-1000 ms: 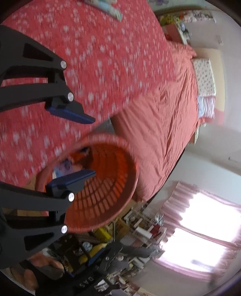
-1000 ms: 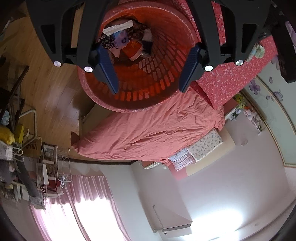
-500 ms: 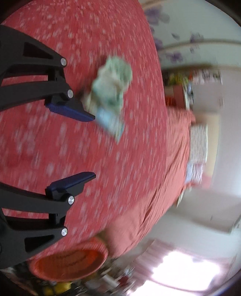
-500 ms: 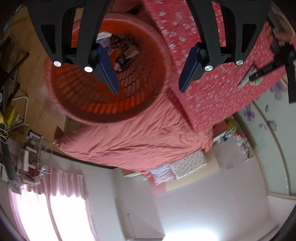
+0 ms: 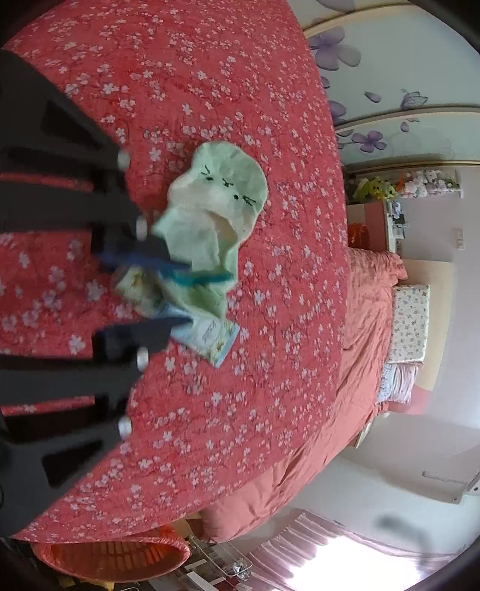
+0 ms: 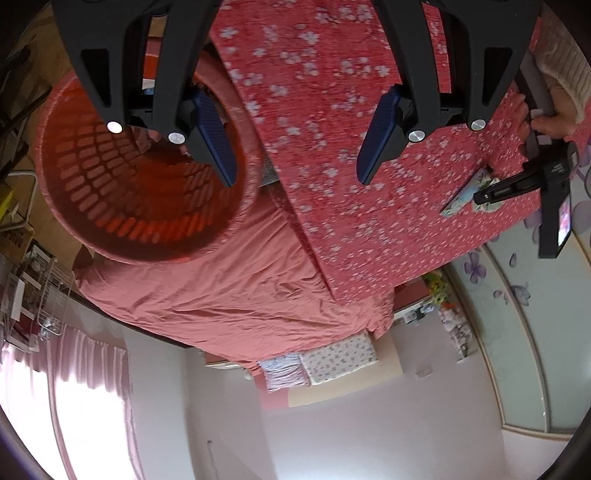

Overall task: Collect trash
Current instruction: 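Close the left tool on the pale green sock and lift it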

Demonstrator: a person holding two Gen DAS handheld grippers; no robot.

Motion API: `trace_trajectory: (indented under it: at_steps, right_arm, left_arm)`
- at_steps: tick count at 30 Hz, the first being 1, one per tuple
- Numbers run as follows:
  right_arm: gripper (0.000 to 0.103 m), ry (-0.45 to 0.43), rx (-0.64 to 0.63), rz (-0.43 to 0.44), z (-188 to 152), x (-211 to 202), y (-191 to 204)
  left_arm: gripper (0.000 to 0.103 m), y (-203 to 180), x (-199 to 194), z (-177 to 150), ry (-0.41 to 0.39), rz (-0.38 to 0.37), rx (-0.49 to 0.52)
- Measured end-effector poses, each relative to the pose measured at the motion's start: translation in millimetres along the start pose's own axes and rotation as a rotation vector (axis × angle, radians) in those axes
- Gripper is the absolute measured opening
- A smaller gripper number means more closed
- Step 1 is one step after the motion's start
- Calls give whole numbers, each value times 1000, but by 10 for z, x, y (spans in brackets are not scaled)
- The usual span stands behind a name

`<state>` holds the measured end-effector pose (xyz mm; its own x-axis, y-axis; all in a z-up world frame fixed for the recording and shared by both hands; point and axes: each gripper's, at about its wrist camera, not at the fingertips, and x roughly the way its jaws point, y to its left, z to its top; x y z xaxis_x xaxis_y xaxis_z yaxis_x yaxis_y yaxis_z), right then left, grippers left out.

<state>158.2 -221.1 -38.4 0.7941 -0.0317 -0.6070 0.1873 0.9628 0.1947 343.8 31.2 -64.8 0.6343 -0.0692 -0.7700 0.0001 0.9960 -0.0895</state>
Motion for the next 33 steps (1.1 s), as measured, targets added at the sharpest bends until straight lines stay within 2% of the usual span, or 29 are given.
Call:
trace_trajectory:
  at_steps: [2,7,14,16,18,20,22,24,26,30,33]
  right_arm:
    - [67,6,-17,10,-11,12,92]
    - [67,17,-50,35,-36,56,274]
    - [67,45,-99,85,-96,117,577]
    - [67,50,-117,95,-110,126,664]
    - [67,53,-126,97,-122,128,717]
    - [67,55,-131,100,-122,137,754]
    - [67,58,-134,100,-113,146,781]
    - [67,60,-135,100,-116,150,792]
    - [67,62,-138,97,-111,152,803]
    - [67,63,-139,92,-115,145,801]
    - [67,66,-139,89,-119,154,796]
  left_arm:
    - [8,100,-19,8,1,-15,-19]
    - [8,477,-216,-89,-21,-13,-20]
    - [8,1064,-326,-273,-3,30,-51]
    - [14,1182,-344,-308,7,16,-75]
    - [43,1251,-392,-336,-6,8,-92]
    - [50,1269,-473,-338,-37,0,-102]
    - [52,1219,-522,-306,-54,-24,-100]
    - [57,1165,-541,-280,-65,-26,-90]
    - [57,1071,-506,-223,-66,-21,-76]
    - [56,890,-329,-158,-35,17,-42]
    - [52,810,-132,-141,16,40,-35]
